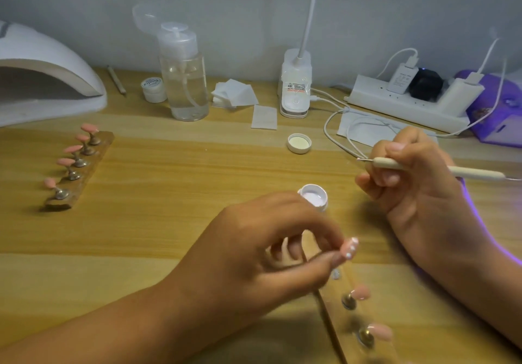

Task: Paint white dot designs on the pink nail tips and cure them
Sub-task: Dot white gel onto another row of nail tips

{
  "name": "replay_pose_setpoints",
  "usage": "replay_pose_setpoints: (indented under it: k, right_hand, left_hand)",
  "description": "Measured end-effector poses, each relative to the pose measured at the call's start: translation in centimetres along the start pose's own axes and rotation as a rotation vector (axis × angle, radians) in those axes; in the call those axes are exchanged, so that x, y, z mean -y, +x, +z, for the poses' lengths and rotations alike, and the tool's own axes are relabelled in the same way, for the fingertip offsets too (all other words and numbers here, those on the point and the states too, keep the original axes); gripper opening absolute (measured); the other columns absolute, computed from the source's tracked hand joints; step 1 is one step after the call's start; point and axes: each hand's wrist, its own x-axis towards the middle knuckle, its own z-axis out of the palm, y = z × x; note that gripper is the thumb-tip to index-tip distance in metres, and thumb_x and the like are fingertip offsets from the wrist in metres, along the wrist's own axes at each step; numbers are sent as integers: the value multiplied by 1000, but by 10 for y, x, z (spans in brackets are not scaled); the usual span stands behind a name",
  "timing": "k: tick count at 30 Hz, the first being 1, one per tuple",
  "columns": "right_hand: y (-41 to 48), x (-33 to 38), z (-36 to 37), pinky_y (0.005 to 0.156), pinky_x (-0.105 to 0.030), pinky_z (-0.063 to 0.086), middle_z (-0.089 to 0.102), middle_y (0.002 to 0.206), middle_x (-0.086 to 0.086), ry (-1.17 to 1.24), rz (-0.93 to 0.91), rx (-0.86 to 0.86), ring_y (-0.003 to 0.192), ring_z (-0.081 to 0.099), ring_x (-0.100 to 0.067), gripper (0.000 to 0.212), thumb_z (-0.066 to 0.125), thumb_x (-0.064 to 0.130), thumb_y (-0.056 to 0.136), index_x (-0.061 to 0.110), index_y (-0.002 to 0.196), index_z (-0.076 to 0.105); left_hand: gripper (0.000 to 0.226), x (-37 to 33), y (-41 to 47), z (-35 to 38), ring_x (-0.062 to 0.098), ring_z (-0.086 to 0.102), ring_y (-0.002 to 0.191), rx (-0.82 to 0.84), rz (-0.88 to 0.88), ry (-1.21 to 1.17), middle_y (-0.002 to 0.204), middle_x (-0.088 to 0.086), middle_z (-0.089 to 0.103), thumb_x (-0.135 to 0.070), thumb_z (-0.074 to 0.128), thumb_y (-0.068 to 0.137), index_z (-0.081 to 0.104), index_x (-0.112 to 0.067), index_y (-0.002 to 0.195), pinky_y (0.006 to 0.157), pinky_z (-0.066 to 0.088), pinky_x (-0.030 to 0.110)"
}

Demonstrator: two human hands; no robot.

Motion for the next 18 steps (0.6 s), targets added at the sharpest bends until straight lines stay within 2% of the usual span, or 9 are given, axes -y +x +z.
replay_pose_setpoints:
  k: [2, 4, 7, 9, 12, 15, 18]
  right_hand:
    - [1, -2, 0, 59, -20, 51, 43, 53, 7, -1, 9, -2, 52, 43, -5, 26, 50, 13, 82, 25, 59, 49]
    - [1, -4, 0, 58, -20, 50, 44, 53, 6, -16, 13, 16, 51, 44, -6, 25, 52, 13, 81, 25, 59, 52]
    - [0, -5, -1, 59, -20, 50, 48, 55, 7, -45, -4, 67, 52, 46, -7, 21, 60, 15, 77, 26, 61, 54]
    - [-1, -5, -2, 61, -21, 51, 50, 58, 7, -58, -19, 90, 54, 48, -7, 15, 62, 21, 74, 27, 62, 55]
    - [-2, -5, -3, 66, -24, 51, 51, 59, 7, -116, -55, 80, 56, 51, -7, 13, 58, 29, 79, 29, 66, 57]
    - [-2, -5, -4, 75, -29, 49, 45, 54, 11, -190, -94, 19, 52, 45, -5, 20, 58, 41, 88, 30, 71, 60]
    - [-1, -6, -4, 79, -29, 47, 52, 59, 12, -239, -131, 2, 57, 45, -5, 18, 65, 46, 85, 30, 77, 64]
  left_hand:
    - [7, 1, -1, 2, 0, 50, 69, 33, -2, 134, 80, -16, 52, -36, 70, 83, 71, -29, 86, 60, 36, 15]
    - [10, 1, -4, 5, -8, 47, 69, 76, -37, 203, 77, -20, 45, -44, 67, 82, 70, -35, 86, 57, 38, 18]
    - [17, 1, -4, 11, -12, 47, 70, 131, -94, 251, 76, -24, 45, -54, 61, 82, 67, -39, 88, 55, 44, 22]
    - [21, 2, -2, 13, -11, 47, 66, 141, -112, 259, 75, -24, 46, -58, 57, 82, 66, -40, 90, 52, 36, 18]
    - [20, 4, -1, 12, -8, 48, 62, 122, -143, 228, 73, -18, 50, -56, 59, 80, 66, -40, 89, 52, 32, 19]
    - [15, 5, -2, 8, -4, 46, 59, 108, -135, 209, 67, -20, 46, -50, 64, 78, 67, -36, 84, 53, 32, 19]
    - [9, 3, -6, 5, -10, 41, 59, 141, -73, 275, 68, -24, 42, -43, 65, 80, 68, -34, 82, 53, 32, 12]
